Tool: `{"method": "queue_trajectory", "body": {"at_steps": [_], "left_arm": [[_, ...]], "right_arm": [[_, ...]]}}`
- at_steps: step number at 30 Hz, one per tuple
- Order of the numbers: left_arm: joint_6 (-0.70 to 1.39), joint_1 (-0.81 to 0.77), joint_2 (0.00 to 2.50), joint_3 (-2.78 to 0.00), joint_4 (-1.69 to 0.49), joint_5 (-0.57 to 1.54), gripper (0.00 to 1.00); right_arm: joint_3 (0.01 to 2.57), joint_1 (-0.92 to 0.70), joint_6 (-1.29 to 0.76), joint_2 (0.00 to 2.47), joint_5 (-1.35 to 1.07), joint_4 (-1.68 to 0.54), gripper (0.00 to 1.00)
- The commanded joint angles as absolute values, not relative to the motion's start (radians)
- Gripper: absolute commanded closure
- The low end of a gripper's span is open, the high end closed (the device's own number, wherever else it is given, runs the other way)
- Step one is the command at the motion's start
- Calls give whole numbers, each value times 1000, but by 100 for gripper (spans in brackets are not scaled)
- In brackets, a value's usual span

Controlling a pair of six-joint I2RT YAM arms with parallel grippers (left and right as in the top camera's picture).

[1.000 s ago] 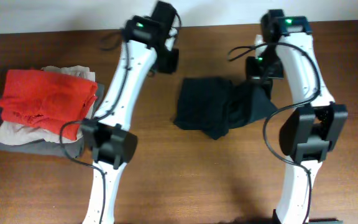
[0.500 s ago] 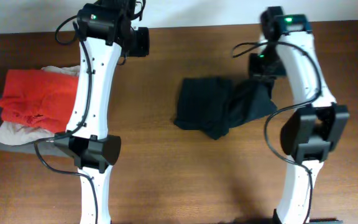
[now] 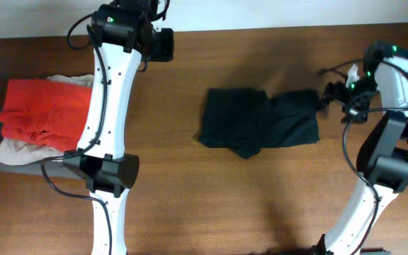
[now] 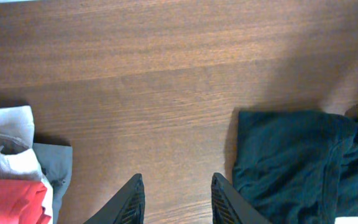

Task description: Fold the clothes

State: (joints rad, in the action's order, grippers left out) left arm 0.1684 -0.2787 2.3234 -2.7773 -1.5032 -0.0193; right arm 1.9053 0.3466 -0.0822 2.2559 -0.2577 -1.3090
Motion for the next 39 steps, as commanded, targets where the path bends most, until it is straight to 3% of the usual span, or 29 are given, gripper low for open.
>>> {"method": "queue_trajectory", "body": {"at_steps": [1, 4, 8, 17, 21, 24, 25, 28, 32, 39], "left_arm": [[159, -280, 2313, -2784, -1495, -26, 65], [158, -280, 2313, -2784, -1494, -26, 65], [158, -280, 2313, -2784, -1503, -26, 65], [158, -281, 2313, -2784, -1500, -26, 65], [158, -281, 2313, -2784, -1501, -26, 65], [158, -281, 2313, -2784, -1502, -26, 65], [158, -281, 2313, -2784, -1504, -26, 65], [154, -281, 2313, -2784, -1504, -23, 65], [118, -281, 2313, -2784, -1504, -24, 66], [99, -259, 2300, -2785, -1501, -27, 66]], "right_arm": [[1779, 347, -58, 2232, -389, -1209, 7], [1683, 347, -56, 2232, -455, -1082, 4], [1583, 347, -56, 2233, -565, -951, 7], [1489, 333, 33, 2234, -680, -926, 21], [1484, 333, 52, 2234, -708, -925, 39], [1485, 334, 45, 2234, -701, -915, 62], [1487, 336, 24, 2234, -688, -907, 80], [1523, 337, -20, 2233, -624, -931, 96], [1644, 332, -22, 2233, -566, -1060, 96], [2005, 213, -90, 2230, -237, -1374, 96]]}}
